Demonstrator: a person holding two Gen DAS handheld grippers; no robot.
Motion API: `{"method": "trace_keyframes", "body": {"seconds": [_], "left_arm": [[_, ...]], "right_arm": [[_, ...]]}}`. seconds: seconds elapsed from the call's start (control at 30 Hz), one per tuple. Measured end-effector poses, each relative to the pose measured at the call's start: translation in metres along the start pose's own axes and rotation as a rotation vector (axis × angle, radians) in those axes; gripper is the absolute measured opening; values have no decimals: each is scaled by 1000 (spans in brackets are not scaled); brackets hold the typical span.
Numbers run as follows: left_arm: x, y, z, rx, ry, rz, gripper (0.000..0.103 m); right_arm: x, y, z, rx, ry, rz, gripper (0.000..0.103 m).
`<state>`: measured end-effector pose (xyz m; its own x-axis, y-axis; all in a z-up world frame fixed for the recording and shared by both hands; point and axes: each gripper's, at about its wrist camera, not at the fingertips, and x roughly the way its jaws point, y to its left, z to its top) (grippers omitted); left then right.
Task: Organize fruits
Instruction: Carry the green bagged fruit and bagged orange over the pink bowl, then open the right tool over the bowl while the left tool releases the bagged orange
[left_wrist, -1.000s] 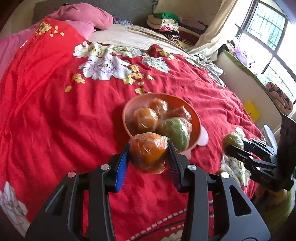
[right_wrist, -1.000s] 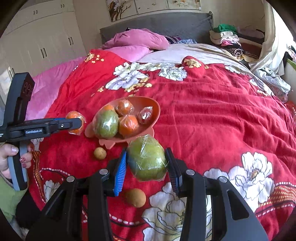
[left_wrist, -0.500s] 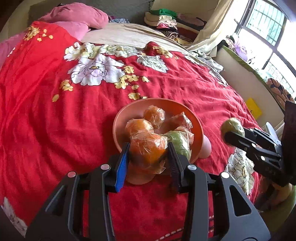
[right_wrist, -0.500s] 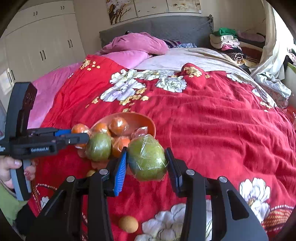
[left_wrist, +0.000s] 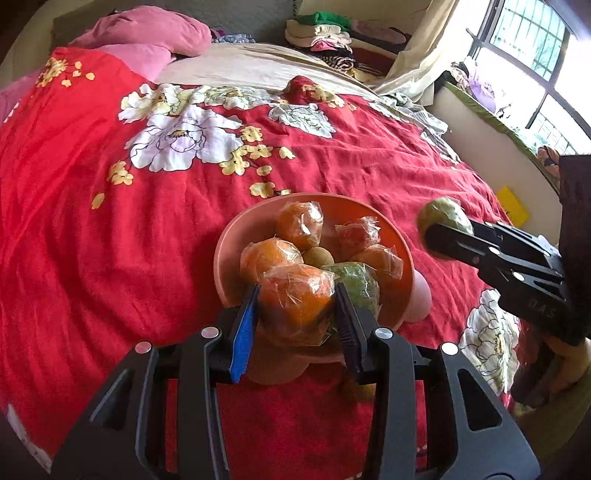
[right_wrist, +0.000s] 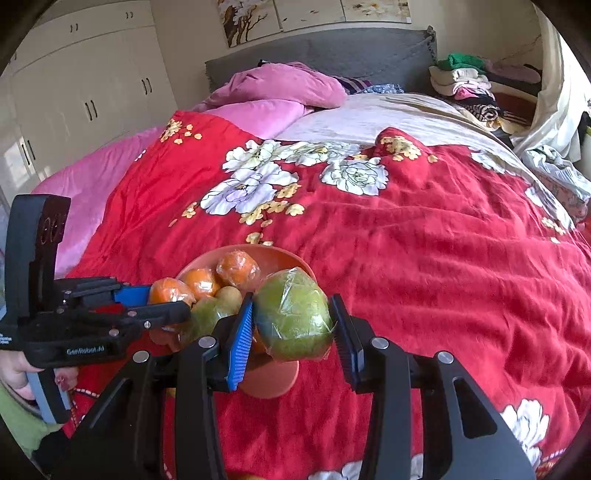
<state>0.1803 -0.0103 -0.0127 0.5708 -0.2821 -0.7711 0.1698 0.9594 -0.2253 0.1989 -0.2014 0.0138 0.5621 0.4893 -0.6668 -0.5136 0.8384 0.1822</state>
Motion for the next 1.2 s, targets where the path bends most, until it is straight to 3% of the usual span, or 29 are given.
{"method": "trace_keyframes", "body": {"seconds": [0.47, 0.93, 1.07, 1.2], "left_arm": [[5, 1, 2, 6, 4, 6, 32], [5, 1, 0, 3, 3, 4, 32], [5, 1, 0, 4, 3, 4, 32], [5, 1, 0, 3, 4, 5, 32]], "right_arm": [[37, 16, 22, -58, 36, 53, 39], [58, 25, 20, -69, 86, 68, 40], [58, 25, 20, -72, 85, 66, 43], [55, 22, 19, -61, 77, 62, 52]]}}
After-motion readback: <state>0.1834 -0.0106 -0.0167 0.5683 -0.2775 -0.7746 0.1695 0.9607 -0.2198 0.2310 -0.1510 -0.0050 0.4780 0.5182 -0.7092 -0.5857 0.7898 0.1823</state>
